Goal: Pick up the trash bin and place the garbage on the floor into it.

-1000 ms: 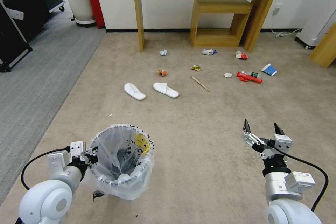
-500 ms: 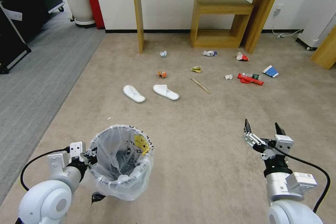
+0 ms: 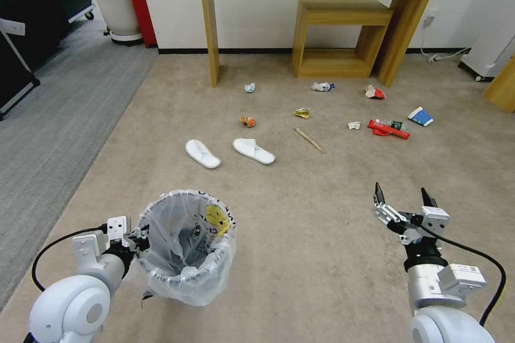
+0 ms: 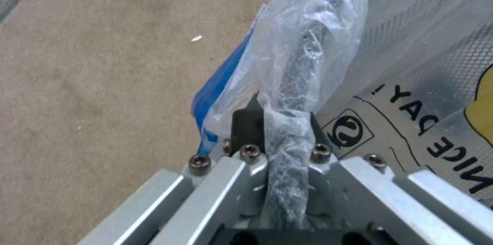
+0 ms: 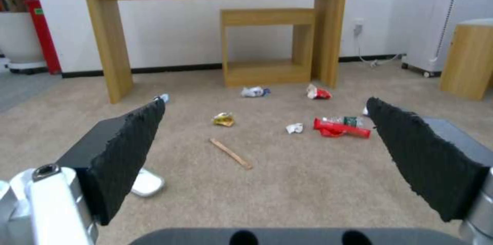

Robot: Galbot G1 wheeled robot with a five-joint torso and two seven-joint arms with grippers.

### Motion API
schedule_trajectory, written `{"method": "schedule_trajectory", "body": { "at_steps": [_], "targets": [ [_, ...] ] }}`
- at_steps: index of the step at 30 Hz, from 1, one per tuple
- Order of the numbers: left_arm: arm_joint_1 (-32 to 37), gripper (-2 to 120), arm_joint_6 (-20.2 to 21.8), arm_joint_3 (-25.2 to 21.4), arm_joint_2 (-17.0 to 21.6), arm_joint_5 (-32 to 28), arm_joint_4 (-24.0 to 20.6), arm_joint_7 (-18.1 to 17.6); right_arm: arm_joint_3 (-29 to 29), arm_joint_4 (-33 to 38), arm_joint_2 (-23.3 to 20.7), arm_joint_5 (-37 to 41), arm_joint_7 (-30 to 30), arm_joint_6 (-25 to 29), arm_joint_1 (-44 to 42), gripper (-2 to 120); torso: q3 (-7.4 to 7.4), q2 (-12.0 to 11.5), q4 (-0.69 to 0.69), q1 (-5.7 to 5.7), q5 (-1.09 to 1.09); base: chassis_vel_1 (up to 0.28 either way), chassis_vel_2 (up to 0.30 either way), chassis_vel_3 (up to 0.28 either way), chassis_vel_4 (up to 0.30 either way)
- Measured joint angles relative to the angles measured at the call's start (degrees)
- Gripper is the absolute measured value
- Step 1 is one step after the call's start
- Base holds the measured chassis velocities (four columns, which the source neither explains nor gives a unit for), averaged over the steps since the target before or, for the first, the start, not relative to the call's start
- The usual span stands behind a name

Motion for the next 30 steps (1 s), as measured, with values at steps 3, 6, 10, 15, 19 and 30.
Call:
{"method": "schedule_trajectory", "body": {
  "at_steps": [3,6,10,15,19,30],
  "targets": [
    [-0.07,1,0.0,0.0,0.02,0.0,0.14,0.02,0.0,-0.11,0.02,-0.05,-0.01,-0.07,0.09,100,0.0,0.0,0.0,0.0,0.0,-0.077,0.105,0.099,-0.092],
    [-0.17,1,0.0,0.02,-0.01,0.01,0.36,0.03,-0.04,-0.19,0.06,-0.1,-0.04,-0.18,0.16,100,0.0,0.0,0.0,0.0,0.01,-0.103,0.104,0.098,-0.095],
    [-0.22,1,0.0,0.12,-0.07,0.02,0.4,0.07,-0.04,-0.22,0.05,-0.11,-0.09,-0.27,0.25,100,0.0,0.0,0.0,0.0,0.01,-0.103,0.091,0.093,-0.102],
    [-0.28,1,0.0,0.12,-0.05,0.04,0.58,0.09,0.01,-0.23,-0.04,-0.11,-0.15,-0.43,0.28,100,0.0,0.0,0.0,0.0,0.0,-0.109,0.103,0.098,-0.102],
    [-0.37,1,0.0,0.1,-0.04,0.04,0.62,0.09,0.04,-0.25,-0.11,-0.07,-0.21,-0.58,0.43,100,0.0,0.0,0.0,0.0,0.0,-0.113,0.111,0.096,-0.112],
    [-0.78,1,0.0,0.2,-0.03,0.01,1.23,0.09,0.04,-0.43,-0.23,0.0,-0.41,-1.1,0.72,100,0.0,0.0,-0.01,0.0,0.0,-0.119,0.121,0.113,-0.12]
  ]
}}
